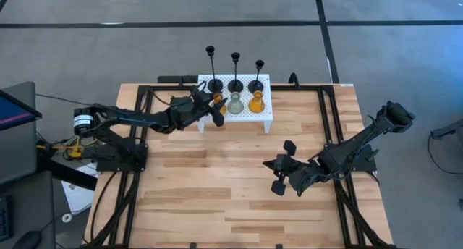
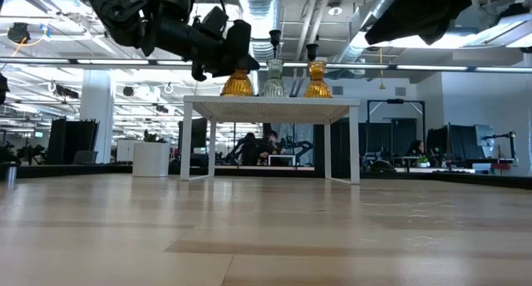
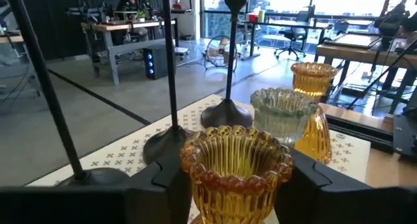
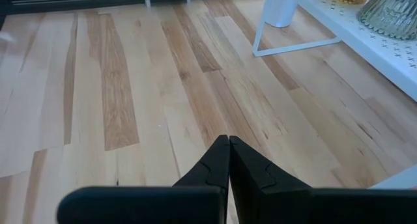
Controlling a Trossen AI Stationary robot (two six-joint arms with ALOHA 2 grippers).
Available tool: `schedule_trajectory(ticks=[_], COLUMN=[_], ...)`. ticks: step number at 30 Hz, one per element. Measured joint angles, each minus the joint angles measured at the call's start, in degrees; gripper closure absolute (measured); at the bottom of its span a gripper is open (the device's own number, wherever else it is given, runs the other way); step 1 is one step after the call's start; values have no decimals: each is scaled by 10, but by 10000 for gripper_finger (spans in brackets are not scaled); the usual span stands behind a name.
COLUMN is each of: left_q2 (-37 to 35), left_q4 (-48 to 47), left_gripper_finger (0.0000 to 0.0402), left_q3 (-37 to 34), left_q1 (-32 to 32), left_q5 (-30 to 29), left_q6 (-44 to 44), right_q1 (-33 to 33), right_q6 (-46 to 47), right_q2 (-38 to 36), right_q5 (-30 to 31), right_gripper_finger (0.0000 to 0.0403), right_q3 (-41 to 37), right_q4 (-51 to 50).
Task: Pick & Place candle stick holders
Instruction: Put the yellow glass candle holder on the shelf aligned with the other green and yellow glass candle holders
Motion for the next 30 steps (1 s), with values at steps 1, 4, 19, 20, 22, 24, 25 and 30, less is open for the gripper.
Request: schedule_trajectory(ticks=[1,4,19,20,22,24,25,30], left_q2=[0,0,0,0,0,-1,-1,-1], left_q4=[0,0,-45,-52,-57,-56,-56,-57], left_gripper_finger=[235,242,236,239,251,264,268,263], left_q3=[0,0,0,0,0,0,0,0], left_q1=[0,0,4,4,4,4,4,3], left_q5=[0,-4,-66,-73,-78,-78,-78,-74], left_q6=[1,1,3,3,1,1,1,-2], right_q1=[0,0,0,0,0,0,0,0], right_q6=[-3,-4,-4,-4,-4,-4,-4,-4], right_q2=[0,0,0,0,0,0,0,0], right_q5=[0,0,0,0,0,0,0,0], right_gripper_finger=[403,403,403,403,403,403,403,403], right_q3=[0,0,0,0,0,0,0,0], right_q4=[0,-2,-10,-10,-11,-10,-10,-10])
